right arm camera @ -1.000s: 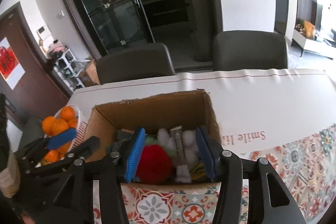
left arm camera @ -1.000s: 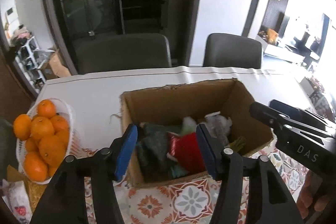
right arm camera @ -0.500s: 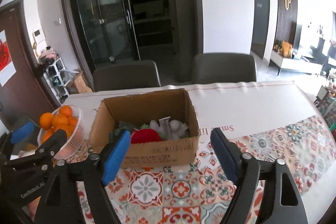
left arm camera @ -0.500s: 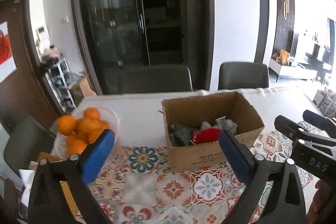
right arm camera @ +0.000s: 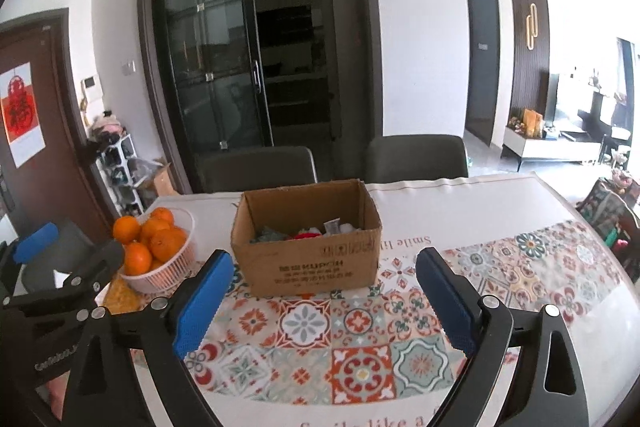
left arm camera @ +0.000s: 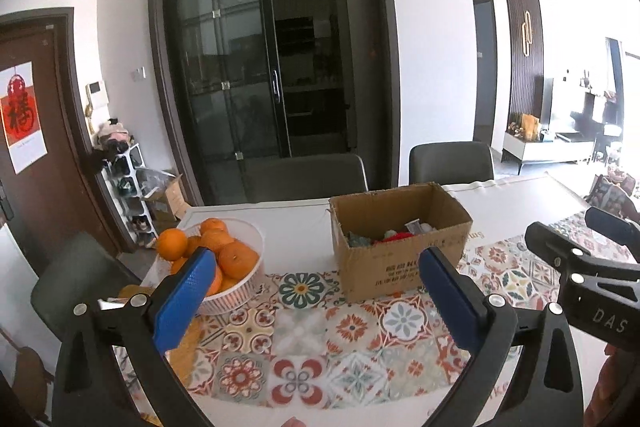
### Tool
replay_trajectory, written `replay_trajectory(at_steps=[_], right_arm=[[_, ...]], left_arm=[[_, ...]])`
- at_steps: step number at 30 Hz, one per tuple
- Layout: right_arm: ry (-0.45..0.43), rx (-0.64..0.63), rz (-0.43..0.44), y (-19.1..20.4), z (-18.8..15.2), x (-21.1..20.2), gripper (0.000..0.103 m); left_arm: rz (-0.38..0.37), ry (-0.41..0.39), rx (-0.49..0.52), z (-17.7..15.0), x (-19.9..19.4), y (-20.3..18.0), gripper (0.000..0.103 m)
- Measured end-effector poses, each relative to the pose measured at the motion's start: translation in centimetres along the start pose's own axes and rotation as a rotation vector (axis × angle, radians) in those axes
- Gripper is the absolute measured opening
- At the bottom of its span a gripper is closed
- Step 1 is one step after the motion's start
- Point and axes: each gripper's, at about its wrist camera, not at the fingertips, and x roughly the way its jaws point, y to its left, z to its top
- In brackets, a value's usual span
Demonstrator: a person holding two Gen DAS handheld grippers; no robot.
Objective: Organize soft objects
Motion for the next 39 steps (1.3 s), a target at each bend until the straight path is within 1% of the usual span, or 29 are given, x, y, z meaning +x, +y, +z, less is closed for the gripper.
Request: replay_trajectory(at_steps=[4, 14, 19, 30, 39], right_arm=[[-0.010, 0.013, 0.005, 0.5, -1.2, -2.0, 0.094], [-0.044, 0.004, 0.014, 0.7, -3.3, -6.6, 0.094], [-0.059, -0.012, 0.025, 0.3, -4.1, -8.7, 0.094], [-0.067, -0.009, 0.053, -1.8, -6.6, -13.8, 0.094], [-0.074, -0.008, 0.051, -2.6, -8.2, -16.5, 0.094]], left_arm=[[0.001, -0.012, 0.014, -0.9, -2.3, 0.6, 0.103], [-0.026, -0.023, -0.006, -2.9, -6.7, 0.7, 0.103], [-0.018, -0.032, -0.014, -3.8, -8.9, 0.1, 0.103], [-0.005, -0.033, -0.025, -6.4, -14.7, -1.7, 0.103], [0.022, -0.036, -0.031, -7.8, -17.6, -2.5, 0.103]])
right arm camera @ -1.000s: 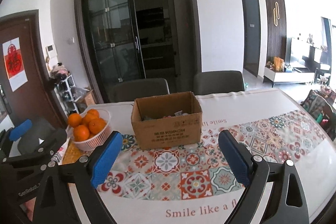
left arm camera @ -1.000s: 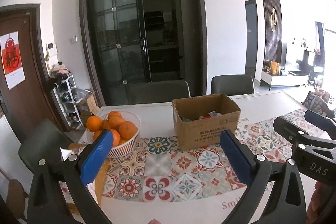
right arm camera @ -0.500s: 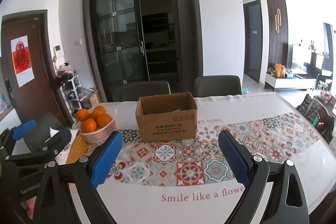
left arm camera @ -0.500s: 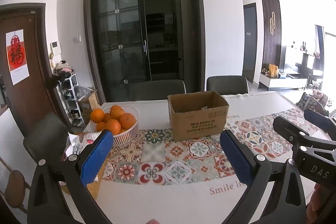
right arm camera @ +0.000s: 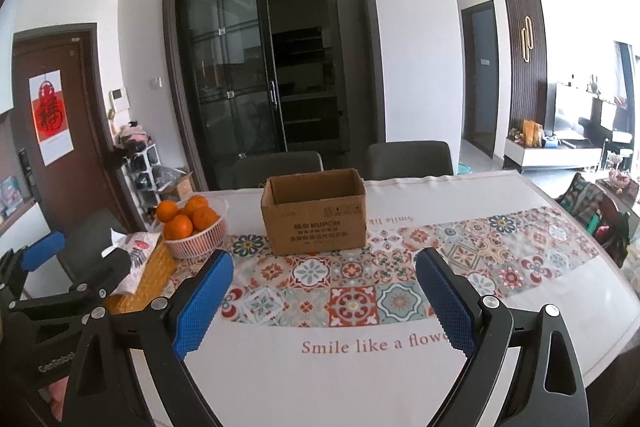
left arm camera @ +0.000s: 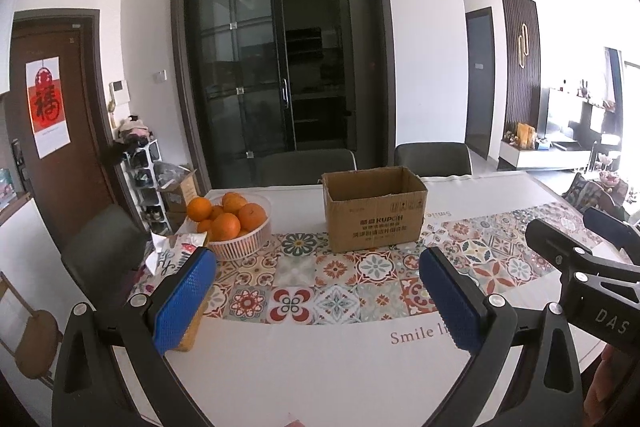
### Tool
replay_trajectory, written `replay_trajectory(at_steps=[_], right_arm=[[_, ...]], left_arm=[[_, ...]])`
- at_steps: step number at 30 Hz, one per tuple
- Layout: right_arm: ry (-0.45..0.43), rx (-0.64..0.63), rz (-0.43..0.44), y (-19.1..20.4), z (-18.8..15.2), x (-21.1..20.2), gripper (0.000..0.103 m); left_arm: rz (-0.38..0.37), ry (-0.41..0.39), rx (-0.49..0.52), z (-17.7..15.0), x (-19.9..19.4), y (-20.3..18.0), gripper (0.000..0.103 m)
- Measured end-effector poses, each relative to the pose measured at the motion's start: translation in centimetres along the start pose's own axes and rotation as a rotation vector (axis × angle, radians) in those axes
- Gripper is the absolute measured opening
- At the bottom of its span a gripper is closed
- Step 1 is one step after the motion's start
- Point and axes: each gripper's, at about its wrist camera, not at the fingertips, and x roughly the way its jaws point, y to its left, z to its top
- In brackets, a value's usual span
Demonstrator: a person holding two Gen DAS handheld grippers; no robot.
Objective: Organize soft objects
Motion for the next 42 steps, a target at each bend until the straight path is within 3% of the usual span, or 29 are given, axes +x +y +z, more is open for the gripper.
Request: replay_trajectory(at_steps=[17, 42], right_arm=[[-0.016, 0.002, -0.034, -0.5, -0.7, -2.2, 0.094], [-0.023, -0.001, -0.042, -0.4, -1.0, -2.8, 0.094]], left_arm=[[-0.004, -0.027, 0.001, -0.6, -2.5, -0.4, 0.103], [-0.009, -0.043, 0.006, -0.7, -3.0, -0.9, 0.103]])
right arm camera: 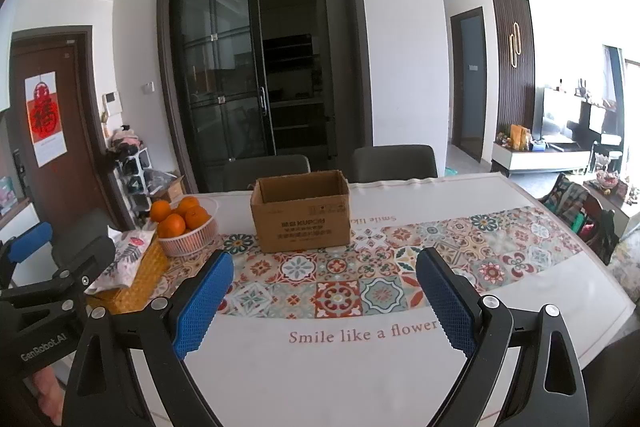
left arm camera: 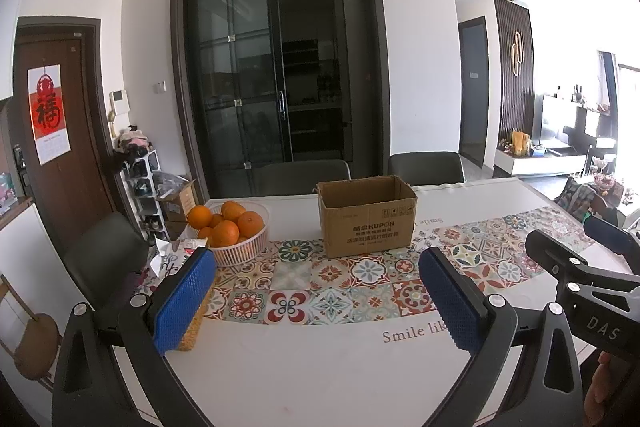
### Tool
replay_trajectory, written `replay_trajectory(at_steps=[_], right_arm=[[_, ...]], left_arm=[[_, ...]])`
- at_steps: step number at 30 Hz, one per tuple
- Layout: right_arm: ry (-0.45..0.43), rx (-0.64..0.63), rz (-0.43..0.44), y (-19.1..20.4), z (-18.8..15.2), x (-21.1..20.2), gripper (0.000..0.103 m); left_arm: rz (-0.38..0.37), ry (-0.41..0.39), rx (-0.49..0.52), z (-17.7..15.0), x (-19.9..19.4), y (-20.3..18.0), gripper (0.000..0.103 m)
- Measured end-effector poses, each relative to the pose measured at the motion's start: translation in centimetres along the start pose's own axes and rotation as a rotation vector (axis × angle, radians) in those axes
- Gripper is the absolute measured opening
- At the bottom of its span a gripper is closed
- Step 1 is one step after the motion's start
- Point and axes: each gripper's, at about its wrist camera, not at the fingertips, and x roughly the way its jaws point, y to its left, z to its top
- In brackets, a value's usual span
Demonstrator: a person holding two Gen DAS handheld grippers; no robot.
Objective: Organize soft objects
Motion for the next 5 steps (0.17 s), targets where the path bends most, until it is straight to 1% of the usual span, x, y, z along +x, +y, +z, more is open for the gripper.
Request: replay_trajectory(at_steps=[5], right_arm=[[0.000, 0.000, 0.001, 0.04, -0.03, -0.01, 0.094]], left_arm=[[0.000, -0.001, -0.001, 0.00, -0.07, 0.11, 0.103]])
